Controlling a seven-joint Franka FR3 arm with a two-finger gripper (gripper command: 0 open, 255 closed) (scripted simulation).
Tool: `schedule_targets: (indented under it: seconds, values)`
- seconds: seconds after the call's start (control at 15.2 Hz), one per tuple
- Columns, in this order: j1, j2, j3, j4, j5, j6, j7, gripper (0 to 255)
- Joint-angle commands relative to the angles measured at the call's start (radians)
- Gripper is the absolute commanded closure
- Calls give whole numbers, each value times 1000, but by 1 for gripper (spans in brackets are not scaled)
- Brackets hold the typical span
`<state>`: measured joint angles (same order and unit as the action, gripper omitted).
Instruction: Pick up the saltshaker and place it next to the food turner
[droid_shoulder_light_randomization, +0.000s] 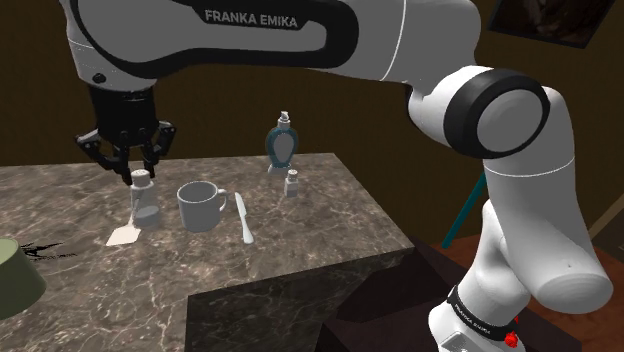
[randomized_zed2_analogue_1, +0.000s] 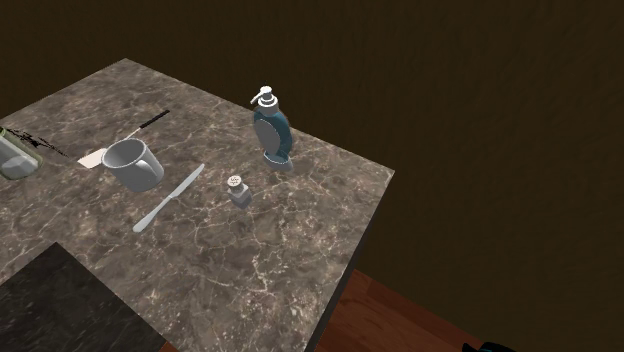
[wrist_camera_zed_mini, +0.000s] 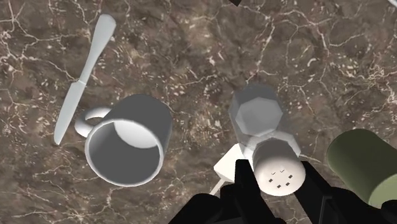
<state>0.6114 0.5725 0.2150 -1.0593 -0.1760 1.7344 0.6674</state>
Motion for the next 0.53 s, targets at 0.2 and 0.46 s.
schedule_targets:
  seconds: [0.2, 0.46]
  values:
    - [-10, -17, 0, -97, 1, 80, 6, 255]
    - [-15, -22, 0, -158, 0, 136, 11, 255]
